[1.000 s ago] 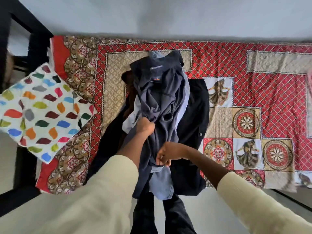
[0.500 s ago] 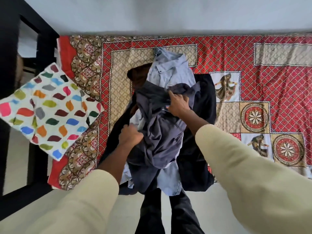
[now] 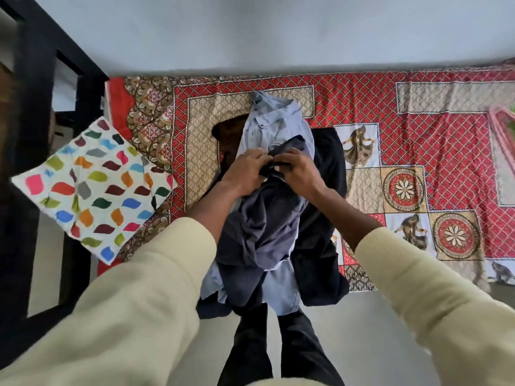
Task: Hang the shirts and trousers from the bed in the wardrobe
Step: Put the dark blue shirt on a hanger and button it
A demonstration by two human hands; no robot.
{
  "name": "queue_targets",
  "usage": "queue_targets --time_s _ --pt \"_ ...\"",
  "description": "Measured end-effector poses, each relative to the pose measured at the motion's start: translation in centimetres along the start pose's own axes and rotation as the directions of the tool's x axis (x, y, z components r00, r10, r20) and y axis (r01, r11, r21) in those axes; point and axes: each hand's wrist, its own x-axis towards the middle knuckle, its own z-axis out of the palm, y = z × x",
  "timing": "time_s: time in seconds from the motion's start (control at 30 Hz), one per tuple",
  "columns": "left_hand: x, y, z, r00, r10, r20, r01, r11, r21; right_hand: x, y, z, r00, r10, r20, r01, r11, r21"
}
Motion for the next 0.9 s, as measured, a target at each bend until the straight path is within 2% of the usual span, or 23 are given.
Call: queue_targets --time_s 0.17,0.27,0.33,0.43,0.5,0.6,0.7,0.77,0.83,0.9 --pt "-0.7 4.2 -4.7 1.000 0.012 0.006 -0.010 0.982 -0.188 -2.4 -4.2 -5.0 0.989 -0.144 0.019 0.144 0.950 -0.276" --pt "-1.0 7.7 -8.1 0.994 0.106 -0.013 -0.106 0.964 -0.244 -3.6 -7.2 -7.9 0.971 -0.241 -0.008 0.216 0.886 -0.411" --pt "-1.2 10.5 -10.6 0.986 0.141 -0.092 -0.160 0.955 -0.251 -4.5 -9.5 -10.1 0.969 -0.246 -0.041 0.202 0.871 -0.447" --pt "-1.6 14.3 -14.6 0.979 0.021 -0.203 -0.081 0.954 -0.289 -5.9 -12.6 -14.1 0.969 -0.188 -0.160 0.098 0.889 -0.447" --pt "-2.2 17.0 -17.1 0.970 0.022 -0.242 -0.093 0.953 -0.287 -6.9 -13.9 -17.2 0.957 -0.129 -0.258 0.020 0.922 -0.387" --pt "-2.9 21.1 -20.9 0.953 0.132 -0.274 -0.198 0.953 -0.231 -8.3 -15.4 -22.0 0.913 -0.034 -0.408 -0.085 0.959 -0.269" --pt "-4.5 25.5 -24.0 0.930 0.218 -0.296 -0.255 0.963 -0.090 -11.5 -16.6 -27.0 0.838 -0.004 -0.546 -0.120 0.974 -0.192" --pt "-5.1 27.7 -25.5 0.924 0.281 -0.258 -0.285 0.958 0.021 -13.1 -17.1 -29.7 0.843 -0.087 -0.531 -0.080 0.955 -0.285" --pt "-6.0 30.7 -26.8 0.914 0.328 -0.240 -0.299 0.943 0.149 -15.6 -17.6 -32.5 0.875 -0.167 -0.453 -0.010 0.931 -0.364" --pt "-7.0 34.1 -27.7 0.886 0.372 -0.279 -0.296 0.914 0.279 -18.1 -17.4 -35.3 0.915 -0.168 -0.368 -0.001 0.909 -0.417"
